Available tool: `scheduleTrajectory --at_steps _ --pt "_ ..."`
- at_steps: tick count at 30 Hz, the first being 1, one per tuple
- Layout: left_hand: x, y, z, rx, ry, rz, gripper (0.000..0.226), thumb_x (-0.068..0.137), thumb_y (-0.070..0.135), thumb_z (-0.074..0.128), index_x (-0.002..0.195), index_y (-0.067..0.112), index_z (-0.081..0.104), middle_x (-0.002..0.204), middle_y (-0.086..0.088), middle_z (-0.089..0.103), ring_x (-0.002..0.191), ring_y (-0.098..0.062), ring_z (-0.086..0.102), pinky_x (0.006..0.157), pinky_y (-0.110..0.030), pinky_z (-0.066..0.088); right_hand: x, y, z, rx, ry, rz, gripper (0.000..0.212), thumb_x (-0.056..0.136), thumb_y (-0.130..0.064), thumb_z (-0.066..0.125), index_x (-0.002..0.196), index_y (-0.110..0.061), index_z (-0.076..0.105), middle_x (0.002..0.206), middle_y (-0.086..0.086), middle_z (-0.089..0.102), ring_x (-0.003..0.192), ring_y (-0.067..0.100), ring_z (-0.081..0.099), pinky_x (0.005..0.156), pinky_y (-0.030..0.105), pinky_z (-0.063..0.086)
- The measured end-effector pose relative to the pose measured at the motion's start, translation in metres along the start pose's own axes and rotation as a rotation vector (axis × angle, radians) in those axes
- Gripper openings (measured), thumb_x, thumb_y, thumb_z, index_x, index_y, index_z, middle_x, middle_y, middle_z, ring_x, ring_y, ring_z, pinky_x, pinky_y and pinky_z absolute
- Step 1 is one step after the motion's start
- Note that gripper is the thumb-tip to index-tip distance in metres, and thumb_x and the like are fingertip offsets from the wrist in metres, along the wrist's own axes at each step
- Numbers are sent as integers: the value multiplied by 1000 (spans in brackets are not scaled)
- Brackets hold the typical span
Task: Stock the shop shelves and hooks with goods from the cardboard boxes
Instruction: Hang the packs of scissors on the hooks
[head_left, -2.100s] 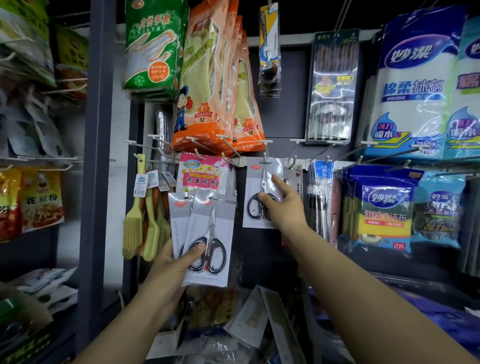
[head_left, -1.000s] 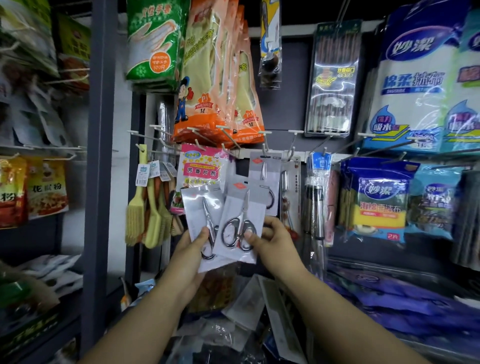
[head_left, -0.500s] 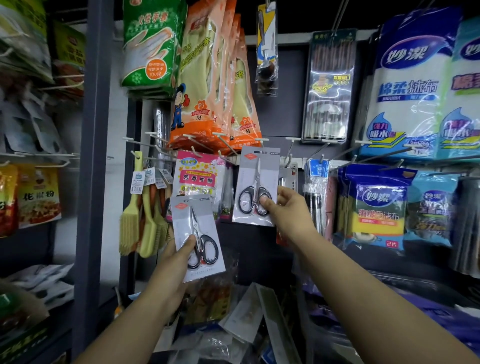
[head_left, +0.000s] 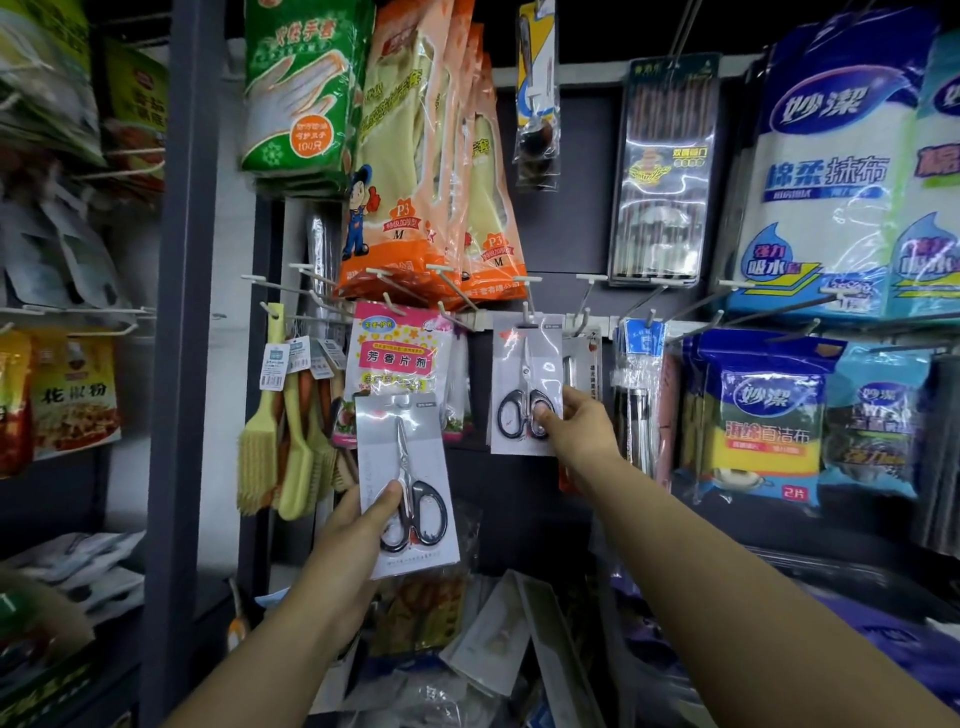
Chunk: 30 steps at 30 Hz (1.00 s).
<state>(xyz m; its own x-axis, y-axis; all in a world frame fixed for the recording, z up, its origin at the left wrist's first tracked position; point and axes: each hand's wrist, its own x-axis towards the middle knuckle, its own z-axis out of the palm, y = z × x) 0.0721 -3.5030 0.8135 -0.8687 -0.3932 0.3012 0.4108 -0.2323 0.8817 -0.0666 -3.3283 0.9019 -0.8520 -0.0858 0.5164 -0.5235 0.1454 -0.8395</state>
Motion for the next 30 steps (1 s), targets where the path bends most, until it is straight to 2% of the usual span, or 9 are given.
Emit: scheduleTrajectory --at_steps 3,8,12,14,16,19,23,26,30 --pt "0 0 -1 -2 -1 0 28 96 24 52 123 21 60 108 -5 72 98 -25 70 88 -45 52 12 4 8 -53 60 39 49 97 -15 53 144 -9 40 143 7 49 129 26 48 107 32 35" --pt "-2 3 -2 -7 -6 -7 24 96 22 51 118 21 61 105 -5 73 94 -23 71 80 -40 54 15 9 18 -193 155 97 51 95 -20 56 142 -8 41 139 14 51 127 29 49 104 31 38" --pt "-5 3 0 -4 -4 -39 24 95 25 54 118 25 61 106 -1 73 98 -22 69 90 -44 52 -21 18 23 -273 173 62 53 91 -26 62 138 -10 44 138 14 41 124 29 46 104 31 37" --pt "-7 2 7 -37 -10 -66 23 95 24 53 117 26 61 107 -3 73 100 -24 69 91 -45 51 -53 27 26 -156 7 26 38 90 -30 63 124 -13 55 116 5 55 103 18 57 91 27 44" --pt "-9 1 14 -64 -31 -76 21 95 21 53 114 23 62 104 -6 73 96 -25 69 87 -43 53 -90 32 30 -12 -263 31 30 90 -38 61 111 -18 60 99 -3 64 93 12 62 86 27 50" --pt "-13 0 26 -58 -68 -65 20 94 19 52 111 17 63 97 -10 74 82 -23 71 74 -38 55 -120 39 31 142 -456 2 27 92 -34 59 109 -14 65 99 0 72 92 12 68 86 28 54" --pt "-15 1 36 -50 -98 -64 17 95 20 53 104 13 65 93 -13 74 76 -24 71 61 -33 56 -122 35 26 251 -386 35 13 94 -12 57 105 -8 63 96 10 71 85 19 68 71 28 58" --pt "-10 0 30 79 -3 -28 11 94 21 54 95 16 64 79 -5 67 65 -17 60 56 -28 47 -106 22 11 244 -253 38 14 93 -10 58 105 -3 62 98 15 71 79 22 67 71 33 59" --pt "-4 0 9 129 118 -28 11 95 11 52 90 11 61 70 -5 57 55 -15 49 54 -28 38 -82 -3 -8 250 -149 -32 13 94 -11 58 105 -4 60 89 3 69 66 5 66 61 19 56"
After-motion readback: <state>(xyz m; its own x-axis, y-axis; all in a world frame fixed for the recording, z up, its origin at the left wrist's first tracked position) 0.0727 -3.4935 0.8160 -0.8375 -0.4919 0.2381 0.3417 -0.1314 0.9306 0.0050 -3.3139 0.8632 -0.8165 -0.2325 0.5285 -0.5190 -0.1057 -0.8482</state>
